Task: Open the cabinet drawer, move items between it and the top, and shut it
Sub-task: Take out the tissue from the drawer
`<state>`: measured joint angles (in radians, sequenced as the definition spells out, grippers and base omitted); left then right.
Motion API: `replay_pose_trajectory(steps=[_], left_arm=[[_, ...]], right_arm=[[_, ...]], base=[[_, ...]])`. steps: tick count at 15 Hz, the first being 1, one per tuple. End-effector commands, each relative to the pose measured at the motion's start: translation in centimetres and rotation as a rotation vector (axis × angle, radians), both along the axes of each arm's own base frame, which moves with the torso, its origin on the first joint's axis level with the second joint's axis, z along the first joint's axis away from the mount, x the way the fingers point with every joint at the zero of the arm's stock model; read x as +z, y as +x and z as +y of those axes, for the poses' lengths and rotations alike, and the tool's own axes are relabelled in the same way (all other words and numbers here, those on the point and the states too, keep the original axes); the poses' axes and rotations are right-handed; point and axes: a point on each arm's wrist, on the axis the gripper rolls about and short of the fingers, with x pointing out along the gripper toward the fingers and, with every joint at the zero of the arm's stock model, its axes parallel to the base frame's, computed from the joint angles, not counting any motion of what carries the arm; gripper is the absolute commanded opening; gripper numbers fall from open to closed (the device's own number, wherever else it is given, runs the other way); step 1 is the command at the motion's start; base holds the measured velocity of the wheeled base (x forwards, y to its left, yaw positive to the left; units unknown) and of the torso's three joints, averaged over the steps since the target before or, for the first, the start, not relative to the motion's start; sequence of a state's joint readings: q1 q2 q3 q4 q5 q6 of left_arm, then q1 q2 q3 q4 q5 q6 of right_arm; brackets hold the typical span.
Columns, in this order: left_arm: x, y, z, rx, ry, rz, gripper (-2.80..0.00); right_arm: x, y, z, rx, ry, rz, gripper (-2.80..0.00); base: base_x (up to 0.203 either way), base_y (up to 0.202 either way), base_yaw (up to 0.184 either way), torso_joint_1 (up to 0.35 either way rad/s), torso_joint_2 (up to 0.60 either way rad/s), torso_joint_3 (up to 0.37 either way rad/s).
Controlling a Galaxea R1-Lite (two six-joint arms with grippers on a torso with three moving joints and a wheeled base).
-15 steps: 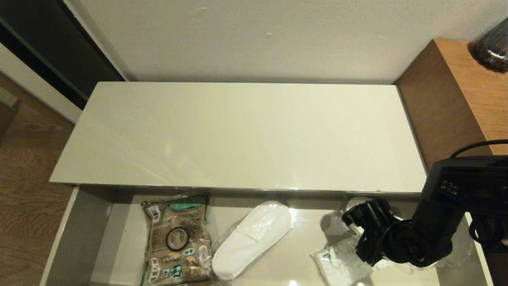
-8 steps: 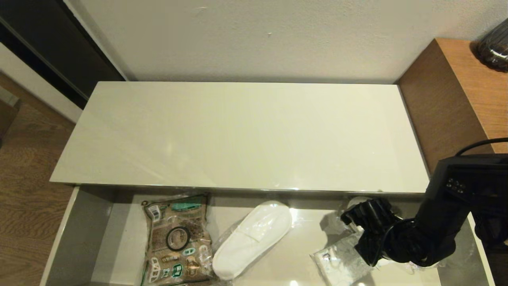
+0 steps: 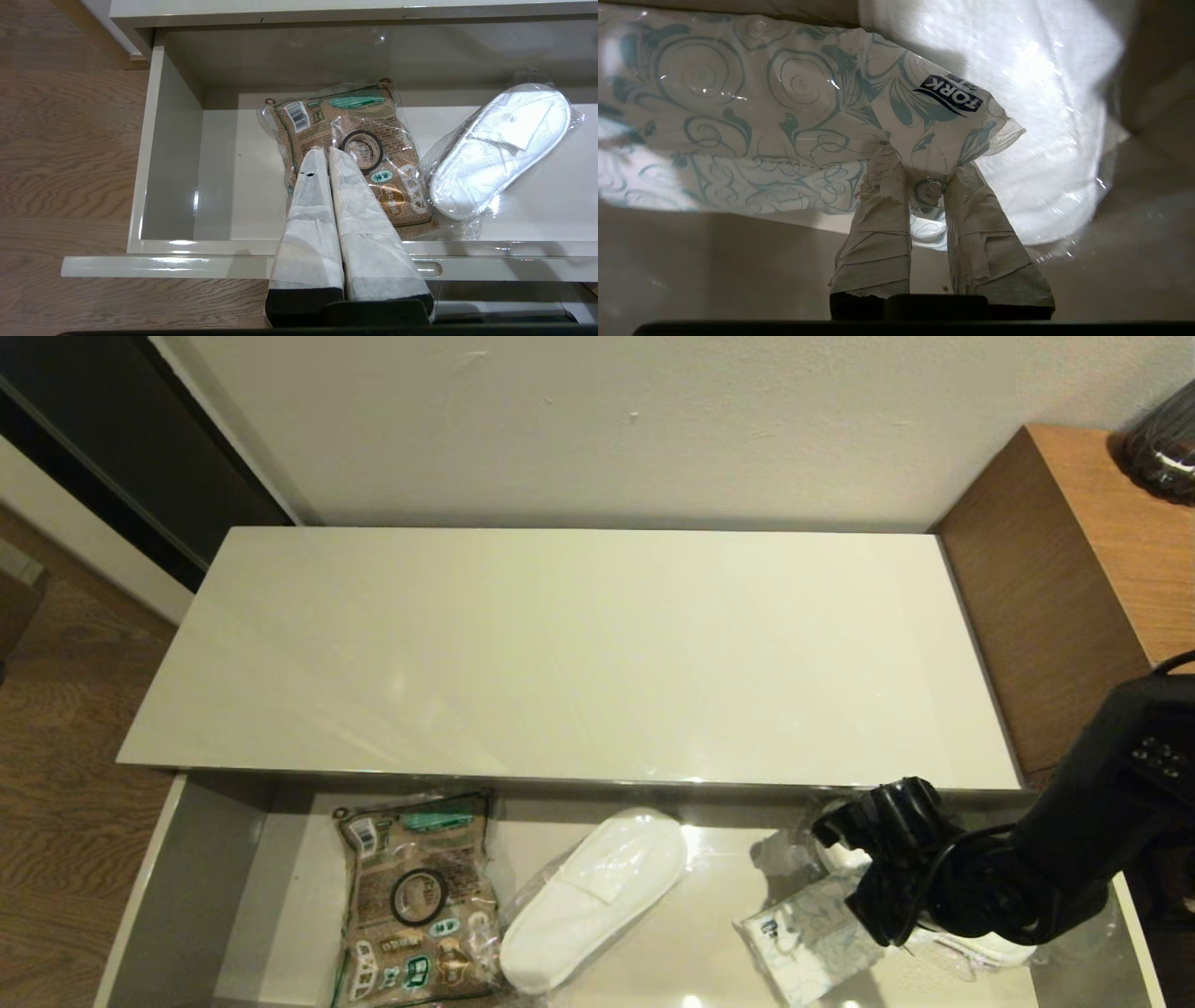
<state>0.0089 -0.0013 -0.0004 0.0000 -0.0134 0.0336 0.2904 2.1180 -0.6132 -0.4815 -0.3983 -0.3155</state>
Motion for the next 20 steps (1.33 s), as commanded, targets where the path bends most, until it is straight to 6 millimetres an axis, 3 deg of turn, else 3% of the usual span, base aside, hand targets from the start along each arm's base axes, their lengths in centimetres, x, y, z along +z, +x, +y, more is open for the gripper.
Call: replay_pose_trajectory(steps=[1, 9, 20], left_arm=[[0.0, 0.0, 0.0, 0.0, 0.0, 0.0, -2.8], [0.0, 0.0, 0.0, 0.0, 0.0, 0.002, -2.8], [0.0, 0.0, 0.0, 0.0, 0.0, 0.002, -2.8]], right_arm=[[2.0, -0.2, -0.2, -0.003, 0.009, -0.041, -2.8], [5.4, -2.0, -0.7, -0.008, 0.01, -0.042, -2.8], [6.1, -5.4, -1.7, -0.034, 0.007, -0.027, -2.8]], base=[[0.0, 0.0, 0.0, 0.0, 0.0, 0.0], [0.0, 0.0, 0.0, 0.0, 0.0, 0.0], [0.0, 0.0, 0.0, 0.0, 0.0, 0.0]])
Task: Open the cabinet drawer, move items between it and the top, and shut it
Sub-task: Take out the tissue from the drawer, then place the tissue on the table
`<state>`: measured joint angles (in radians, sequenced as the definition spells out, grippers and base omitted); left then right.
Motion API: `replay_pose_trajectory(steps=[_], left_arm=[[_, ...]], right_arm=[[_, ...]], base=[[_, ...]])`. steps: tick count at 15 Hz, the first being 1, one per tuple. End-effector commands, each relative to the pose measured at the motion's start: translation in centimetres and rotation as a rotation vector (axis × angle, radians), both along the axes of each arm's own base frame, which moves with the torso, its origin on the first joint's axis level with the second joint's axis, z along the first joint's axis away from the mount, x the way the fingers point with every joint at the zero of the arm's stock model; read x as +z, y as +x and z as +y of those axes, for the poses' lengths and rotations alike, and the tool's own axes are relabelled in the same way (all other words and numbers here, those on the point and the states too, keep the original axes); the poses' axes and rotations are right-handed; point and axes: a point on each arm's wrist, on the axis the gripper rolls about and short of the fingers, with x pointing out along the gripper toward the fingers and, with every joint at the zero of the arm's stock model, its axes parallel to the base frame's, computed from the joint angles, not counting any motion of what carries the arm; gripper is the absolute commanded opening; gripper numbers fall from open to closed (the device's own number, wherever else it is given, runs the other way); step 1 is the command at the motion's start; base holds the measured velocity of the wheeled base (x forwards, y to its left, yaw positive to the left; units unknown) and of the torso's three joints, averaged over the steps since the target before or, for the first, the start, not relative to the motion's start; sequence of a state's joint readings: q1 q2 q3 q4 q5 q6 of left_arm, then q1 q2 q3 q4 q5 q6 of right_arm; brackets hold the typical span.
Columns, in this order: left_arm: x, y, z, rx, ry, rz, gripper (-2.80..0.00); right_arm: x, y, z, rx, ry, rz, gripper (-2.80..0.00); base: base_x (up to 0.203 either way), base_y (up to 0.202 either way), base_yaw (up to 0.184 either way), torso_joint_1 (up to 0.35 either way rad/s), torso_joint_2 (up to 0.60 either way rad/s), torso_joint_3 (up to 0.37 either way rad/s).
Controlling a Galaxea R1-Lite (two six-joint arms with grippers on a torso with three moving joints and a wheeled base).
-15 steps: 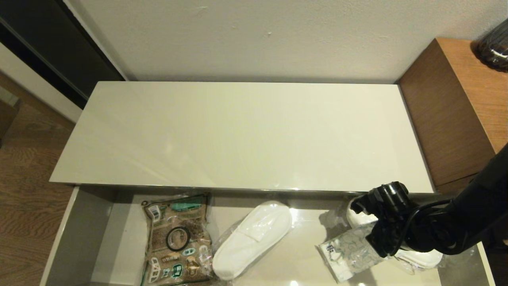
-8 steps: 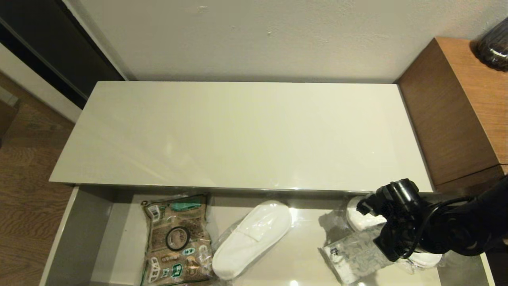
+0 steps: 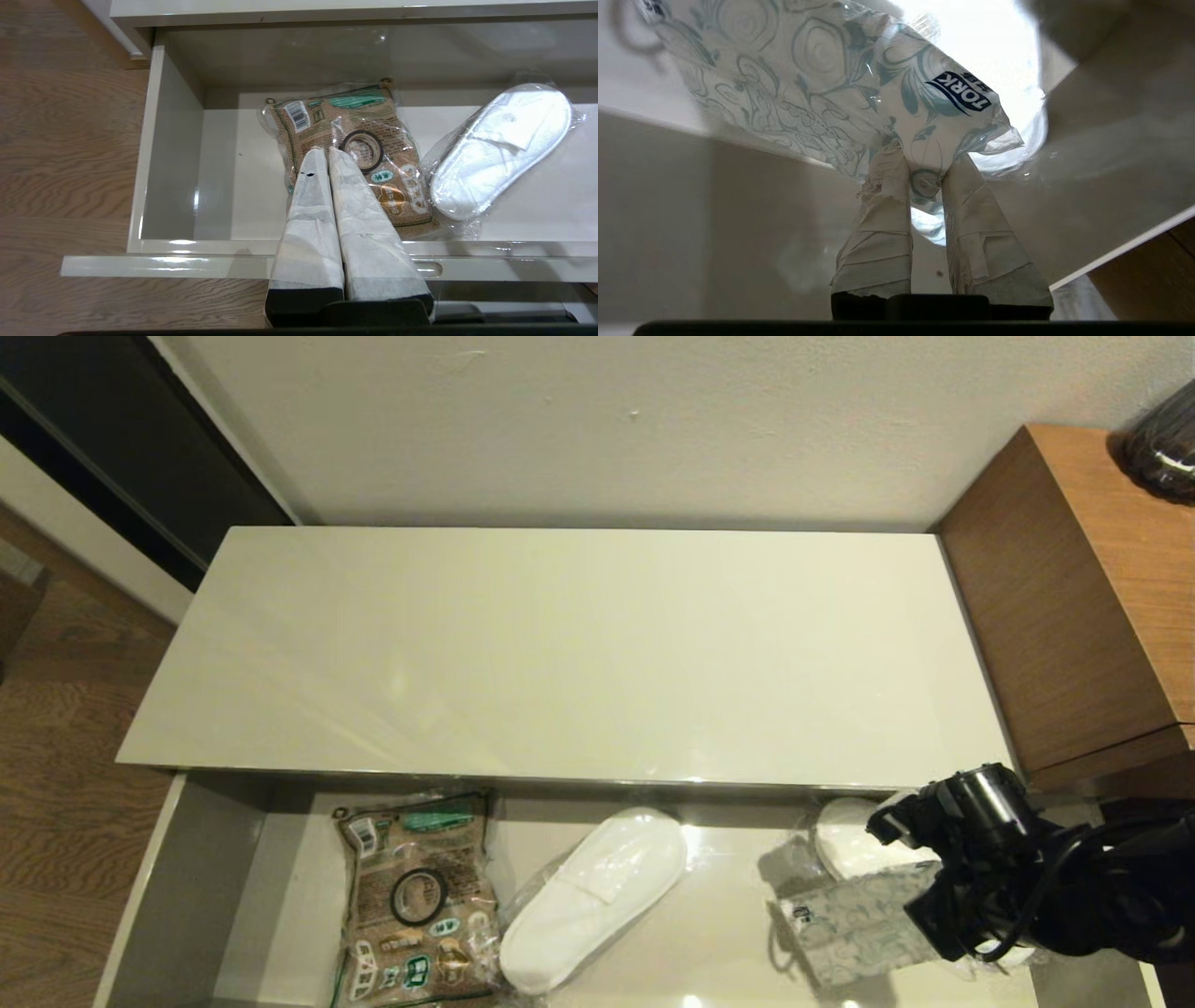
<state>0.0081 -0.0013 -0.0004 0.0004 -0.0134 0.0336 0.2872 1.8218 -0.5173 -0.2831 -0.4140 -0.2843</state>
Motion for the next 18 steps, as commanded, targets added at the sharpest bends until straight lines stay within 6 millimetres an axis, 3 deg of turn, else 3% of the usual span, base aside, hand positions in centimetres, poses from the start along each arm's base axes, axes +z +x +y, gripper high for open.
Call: replay_pose_trajectory(steps=[1, 5, 8, 15, 18], left_arm=[[0.0, 0.0, 0.0, 0.001, 0.0, 0.0, -2.8], [0.0, 0.0, 0.0, 0.001, 0.0, 0.001, -2.8], [0.0, 0.0, 0.0, 0.001, 0.0, 0.001, -2.8], [0.0, 0.0, 0.0, 0.001, 0.0, 0.0, -2.8], [0.0, 0.0, 0.0, 0.001, 0.0, 0.001, -2.8]], right_arm=[[0.8, -0.9, -0.3, 0.001, 0.0, -0.016, -2.8], [3.2, -1.0, -0.3, 0.0, 0.006, -0.043, -2.8], [7.3, -0.9, -0.3, -0.007, 0.021, -0.075, -2.8], [12.8, -5.3, -1.6, -0.022, 0.019, -0.086, -2.8], [15.3, -5.9, -1.7, -0.026, 0.026, -0.127, -2.8]], base=[[0.0, 0.0, 0.0, 0.0, 0.0, 0.0], [0.0, 0.0, 0.0, 0.0, 0.0, 0.0], [0.0, 0.0, 0.0, 0.0, 0.0, 0.0], [0.0, 0.0, 0.0, 0.0, 0.0, 0.0], [0.0, 0.0, 0.0, 0.0, 0.0, 0.0]])
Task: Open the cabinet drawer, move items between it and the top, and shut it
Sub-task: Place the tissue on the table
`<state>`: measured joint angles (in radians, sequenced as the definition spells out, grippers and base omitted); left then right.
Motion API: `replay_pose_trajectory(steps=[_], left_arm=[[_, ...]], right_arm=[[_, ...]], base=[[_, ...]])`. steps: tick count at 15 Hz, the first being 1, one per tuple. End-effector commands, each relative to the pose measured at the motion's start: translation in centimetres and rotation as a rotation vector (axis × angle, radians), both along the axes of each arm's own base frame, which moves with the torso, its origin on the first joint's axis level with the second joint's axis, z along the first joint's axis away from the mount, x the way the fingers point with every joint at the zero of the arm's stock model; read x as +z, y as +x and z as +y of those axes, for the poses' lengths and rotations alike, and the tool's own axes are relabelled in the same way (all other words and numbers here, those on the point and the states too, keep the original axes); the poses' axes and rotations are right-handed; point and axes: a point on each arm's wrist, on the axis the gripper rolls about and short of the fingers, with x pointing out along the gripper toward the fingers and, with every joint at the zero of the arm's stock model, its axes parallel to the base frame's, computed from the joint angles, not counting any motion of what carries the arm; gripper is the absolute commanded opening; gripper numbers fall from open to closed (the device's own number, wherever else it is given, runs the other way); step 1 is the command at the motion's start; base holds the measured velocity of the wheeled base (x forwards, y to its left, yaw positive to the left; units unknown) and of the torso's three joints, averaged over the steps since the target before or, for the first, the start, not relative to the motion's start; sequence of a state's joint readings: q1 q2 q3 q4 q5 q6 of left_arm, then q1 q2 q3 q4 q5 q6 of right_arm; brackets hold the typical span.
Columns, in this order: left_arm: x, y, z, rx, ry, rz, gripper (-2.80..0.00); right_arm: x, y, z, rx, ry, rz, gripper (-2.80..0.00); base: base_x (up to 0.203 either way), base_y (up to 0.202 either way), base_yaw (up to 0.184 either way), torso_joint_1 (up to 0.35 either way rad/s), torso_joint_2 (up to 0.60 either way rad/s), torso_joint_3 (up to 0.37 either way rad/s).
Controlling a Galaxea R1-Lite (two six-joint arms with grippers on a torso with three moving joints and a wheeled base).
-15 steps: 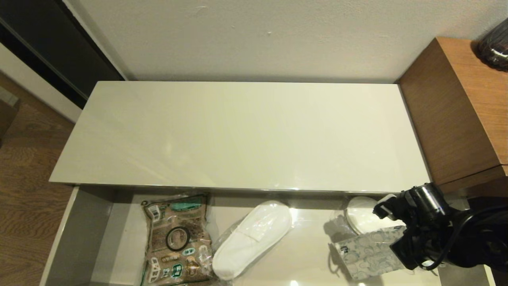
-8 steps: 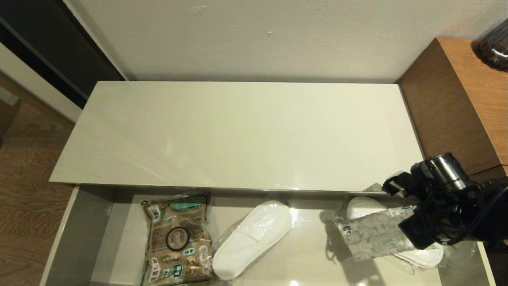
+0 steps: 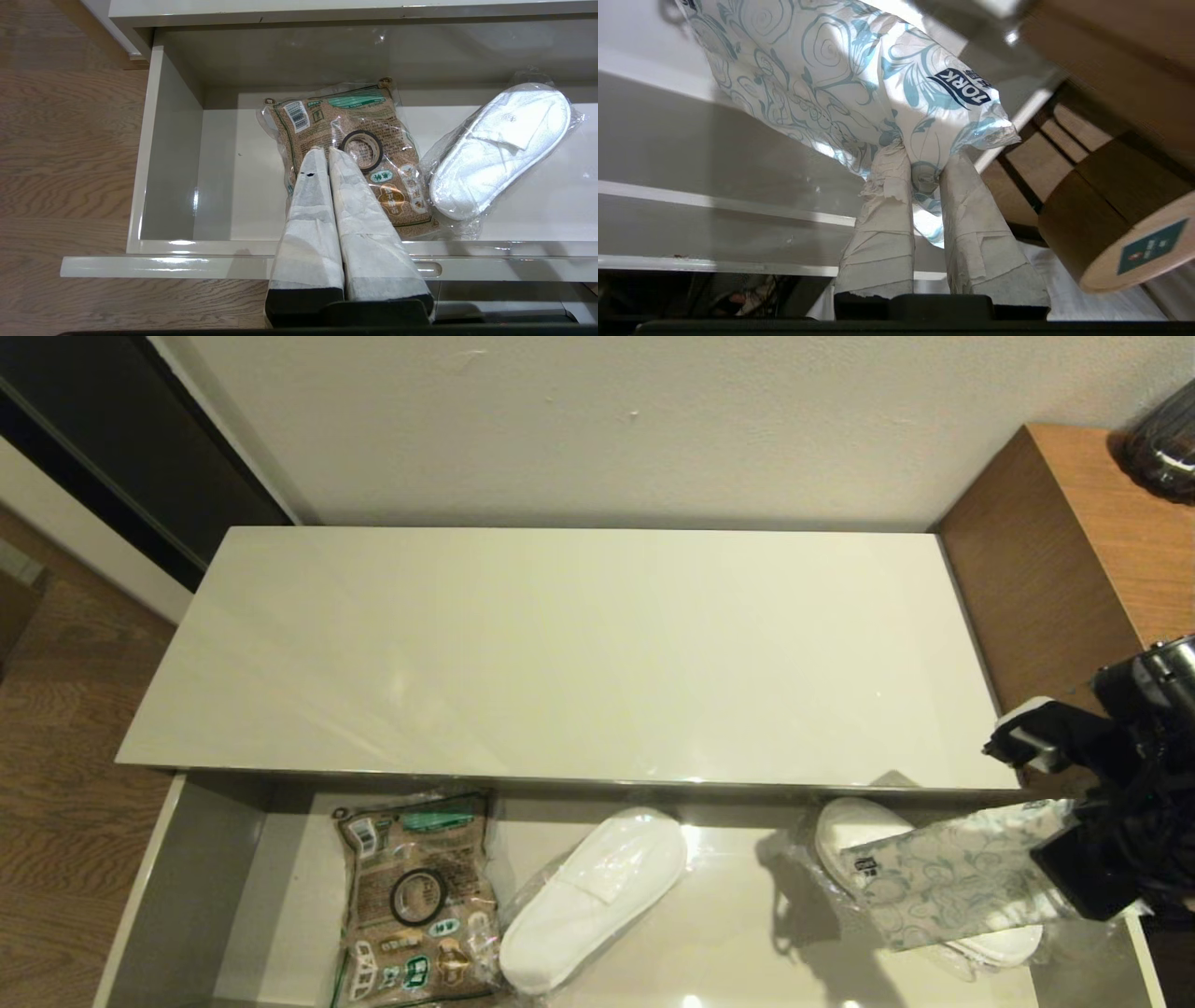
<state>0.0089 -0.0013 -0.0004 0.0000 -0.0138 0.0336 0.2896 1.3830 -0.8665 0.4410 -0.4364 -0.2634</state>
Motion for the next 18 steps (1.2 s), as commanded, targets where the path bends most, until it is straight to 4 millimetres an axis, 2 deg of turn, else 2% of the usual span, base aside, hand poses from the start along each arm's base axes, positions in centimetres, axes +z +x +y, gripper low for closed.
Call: replay_pose_trajectory(steps=[1, 4, 8, 10, 13, 16, 17, 18], left_arm=[[0.0, 0.0, 0.0, 0.0, 0.0, 0.0, -2.8], [0.0, 0.0, 0.0, 0.0, 0.0, 0.002, -2.8], [0.0, 0.0, 0.0, 0.0, 0.0, 0.0, -2.8], [0.0, 0.0, 0.0, 0.0, 0.0, 0.002, -2.8], [0.0, 0.0, 0.0, 0.0, 0.0, 0.001, -2.8], [0.0, 0.0, 0.0, 0.0, 0.0, 0.002, -2.8], [0.0, 0.0, 0.0, 0.0, 0.0, 0.0, -2.8], [0.0, 0.0, 0.0, 0.0, 0.0, 0.002, -2.8]], right_arm=[[2.7, -0.7, -0.2, -0.001, 0.013, -0.065, -2.8], [5.5, -0.4, -0.1, 0.002, 0.017, -0.087, -2.8], [9.3, 1.4, 0.4, 0.012, 0.029, -0.15, -2.8], [10.7, 3.0, 0.9, 0.025, 0.027, -0.178, -2.8], [13.6, 7.1, 1.9, 0.037, 0.031, -0.267, -2.8], [14.1, 11.4, 2.6, 0.021, 0.016, -0.289, -2.8], [13.8, 11.7, 2.5, 0.01, -0.003, -0.275, -2.8], [13.8, 11.6, 2.4, 0.005, -0.005, -0.268, 0.0]], base=[[0.0, 0.0, 0.0, 0.0, 0.0, 0.0], [0.0, 0.0, 0.0, 0.0, 0.0, 0.0], [0.0, 0.0, 0.0, 0.0, 0.0, 0.0], [0.0, 0.0, 0.0, 0.0, 0.0, 0.0], [0.0, 0.0, 0.0, 0.0, 0.0, 0.0], [0.0, 0.0, 0.0, 0.0, 0.0, 0.0], [0.0, 0.0, 0.0, 0.0, 0.0, 0.0], [0.0, 0.0, 0.0, 0.0, 0.0, 0.0]])
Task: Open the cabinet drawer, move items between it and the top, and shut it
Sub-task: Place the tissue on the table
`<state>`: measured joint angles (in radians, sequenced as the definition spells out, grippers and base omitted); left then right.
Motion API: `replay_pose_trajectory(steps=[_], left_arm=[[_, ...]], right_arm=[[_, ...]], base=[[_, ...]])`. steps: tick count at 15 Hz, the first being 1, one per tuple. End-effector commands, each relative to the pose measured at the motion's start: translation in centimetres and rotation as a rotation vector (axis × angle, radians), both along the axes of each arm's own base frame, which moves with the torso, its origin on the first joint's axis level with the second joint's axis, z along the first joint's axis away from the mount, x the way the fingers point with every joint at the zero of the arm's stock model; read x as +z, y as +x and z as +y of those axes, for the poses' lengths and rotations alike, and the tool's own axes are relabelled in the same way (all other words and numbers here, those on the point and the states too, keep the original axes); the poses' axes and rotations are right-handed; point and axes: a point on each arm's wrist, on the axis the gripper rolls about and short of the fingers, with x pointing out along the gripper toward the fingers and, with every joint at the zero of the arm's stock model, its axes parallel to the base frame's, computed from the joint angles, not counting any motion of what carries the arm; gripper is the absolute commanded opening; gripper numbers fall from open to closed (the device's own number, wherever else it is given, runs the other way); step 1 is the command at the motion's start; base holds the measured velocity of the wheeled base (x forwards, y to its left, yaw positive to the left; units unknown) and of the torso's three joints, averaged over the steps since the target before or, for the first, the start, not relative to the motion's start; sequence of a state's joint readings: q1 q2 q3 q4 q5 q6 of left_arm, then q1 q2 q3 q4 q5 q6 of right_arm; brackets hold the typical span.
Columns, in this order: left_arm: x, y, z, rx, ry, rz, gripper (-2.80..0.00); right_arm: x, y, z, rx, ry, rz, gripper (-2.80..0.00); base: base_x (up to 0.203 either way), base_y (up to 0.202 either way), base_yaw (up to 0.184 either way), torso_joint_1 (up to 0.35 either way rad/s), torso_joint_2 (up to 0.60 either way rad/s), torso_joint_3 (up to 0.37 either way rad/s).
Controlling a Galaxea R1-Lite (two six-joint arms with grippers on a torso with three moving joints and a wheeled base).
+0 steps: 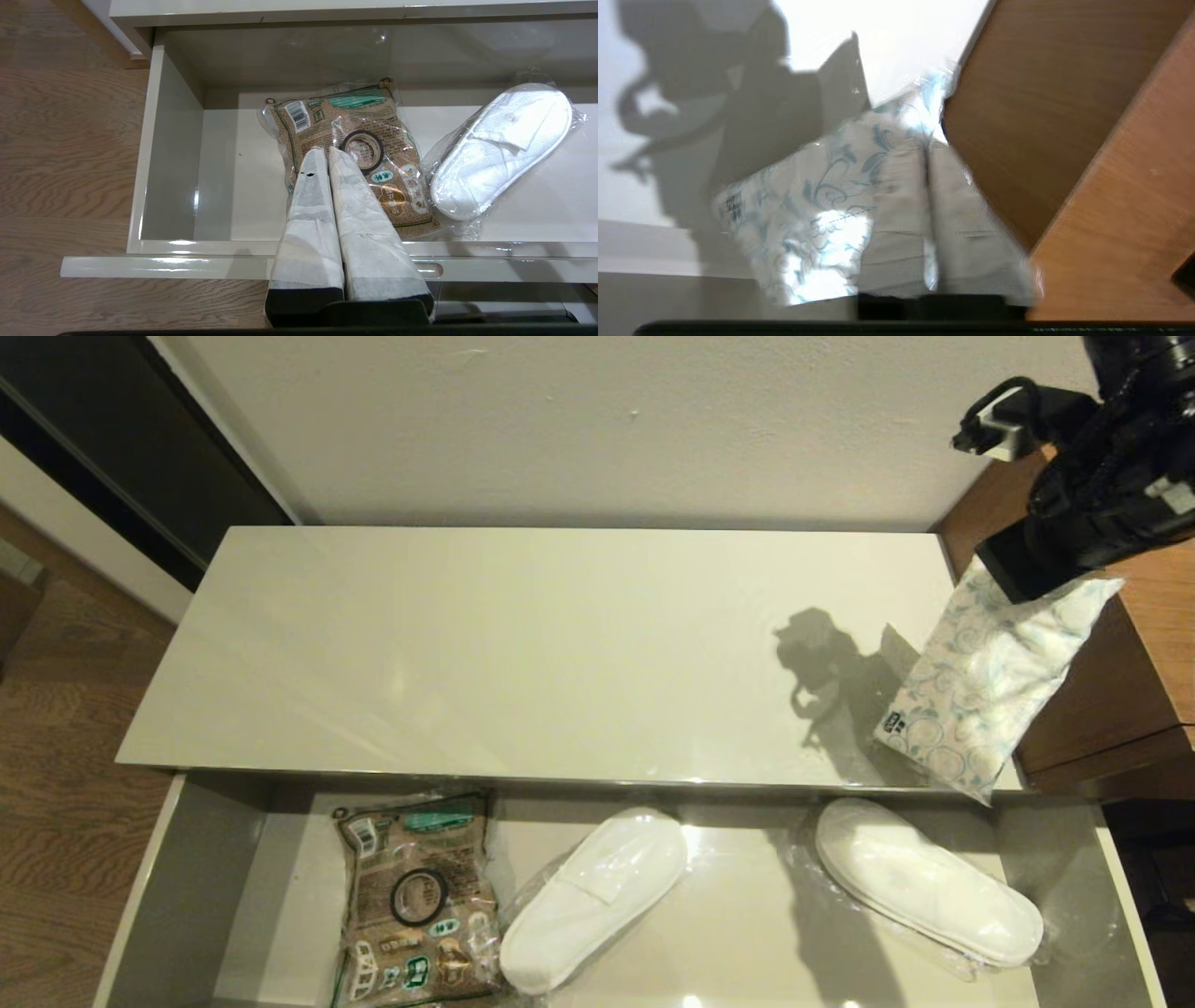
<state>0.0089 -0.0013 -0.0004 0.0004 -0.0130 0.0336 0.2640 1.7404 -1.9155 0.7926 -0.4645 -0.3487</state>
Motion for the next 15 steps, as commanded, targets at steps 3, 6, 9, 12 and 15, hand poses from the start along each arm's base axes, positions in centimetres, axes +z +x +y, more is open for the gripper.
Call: replay_pose_trajectory(steps=[3, 6, 9, 12, 15], left_arm=[[0.0, 0.0, 0.0, -0.001, 0.0, 0.001, -2.8], [0.0, 0.0, 0.0, -0.001, 0.0, 0.001, -2.8], [0.0, 0.0, 0.0, -0.001, 0.0, 0.001, -2.8], [0.0, 0.0, 0.0, -0.001, 0.0, 0.001, -2.8], [0.0, 0.0, 0.0, -0.001, 0.0, 0.0, -2.8]], right_arm=[[-1.4, 1.3, 0.2, -0.013, -0.019, 0.06, 0.0], [-1.0, -0.3, -0.4, -0.026, -0.026, 0.06, 0.0], [-0.5, -2.0, -0.9, -0.029, -0.025, 0.064, 0.0], [-2.0, -5.5, -1.3, -0.022, -0.033, 0.147, -2.8], [-4.3, -10.3, -1.6, 0.023, -0.049, 0.218, -2.8]], base=[[0.0, 0.0, 0.0, 0.0, 0.0, 0.0], [0.0, 0.0, 0.0, 0.0, 0.0, 0.0], [0.0, 0.0, 0.0, 0.0, 0.0, 0.0], [0.0, 0.0, 0.0, 0.0, 0.0, 0.0], [0.0, 0.0, 0.0, 0.0, 0.0, 0.0]])
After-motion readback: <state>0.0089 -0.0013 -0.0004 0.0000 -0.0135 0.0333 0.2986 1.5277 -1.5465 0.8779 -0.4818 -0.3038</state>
